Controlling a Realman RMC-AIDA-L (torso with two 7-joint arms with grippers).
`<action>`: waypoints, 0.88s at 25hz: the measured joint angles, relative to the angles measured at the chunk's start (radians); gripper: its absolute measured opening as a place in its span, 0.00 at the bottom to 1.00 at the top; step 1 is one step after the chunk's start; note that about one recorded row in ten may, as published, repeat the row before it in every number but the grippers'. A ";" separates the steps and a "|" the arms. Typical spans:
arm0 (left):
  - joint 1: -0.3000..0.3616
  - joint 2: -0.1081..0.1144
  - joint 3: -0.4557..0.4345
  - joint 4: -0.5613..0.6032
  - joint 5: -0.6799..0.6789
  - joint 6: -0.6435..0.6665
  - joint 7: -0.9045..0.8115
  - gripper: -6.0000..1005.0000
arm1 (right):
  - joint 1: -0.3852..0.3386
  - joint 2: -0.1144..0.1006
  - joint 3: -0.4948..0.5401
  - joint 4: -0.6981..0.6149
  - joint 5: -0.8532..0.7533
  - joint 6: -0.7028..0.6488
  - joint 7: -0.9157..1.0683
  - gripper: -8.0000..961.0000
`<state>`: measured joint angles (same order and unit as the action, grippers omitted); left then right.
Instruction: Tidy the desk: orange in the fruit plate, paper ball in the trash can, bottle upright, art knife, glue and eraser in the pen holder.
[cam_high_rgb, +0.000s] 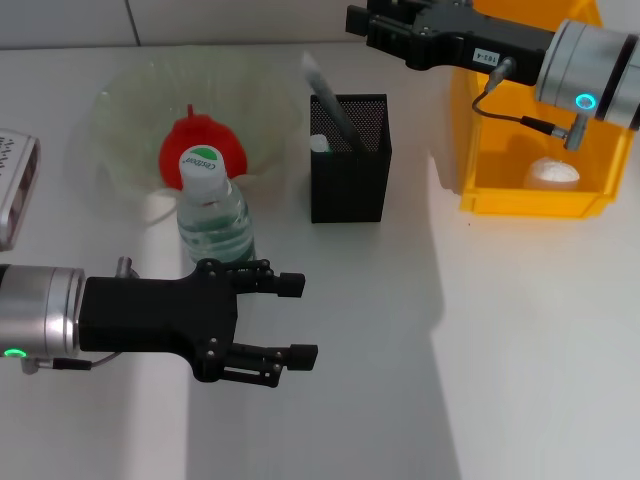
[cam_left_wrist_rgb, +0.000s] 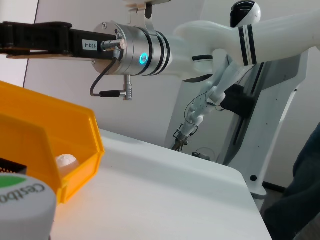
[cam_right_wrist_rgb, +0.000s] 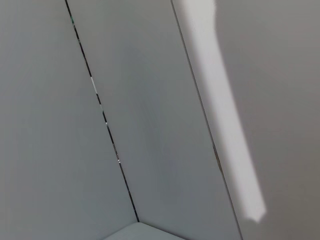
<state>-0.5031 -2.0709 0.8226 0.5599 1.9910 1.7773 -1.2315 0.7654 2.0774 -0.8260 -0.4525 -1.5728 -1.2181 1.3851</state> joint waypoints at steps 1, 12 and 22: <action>0.000 0.000 0.000 0.000 0.000 0.000 0.000 0.83 | -0.001 0.000 0.000 0.000 0.000 0.000 -0.002 0.31; 0.015 0.003 -0.010 0.000 -0.012 0.000 0.003 0.83 | -0.256 -0.012 0.030 -0.201 0.066 -0.419 -0.015 0.64; 0.031 0.009 -0.036 0.000 -0.014 0.013 0.001 0.83 | -0.461 -0.094 0.020 -0.163 -0.060 -0.833 -0.151 0.72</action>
<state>-0.4723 -2.0624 0.7870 0.5598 1.9771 1.7899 -1.2308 0.3043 1.9832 -0.8062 -0.6154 -1.6324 -2.0512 1.2339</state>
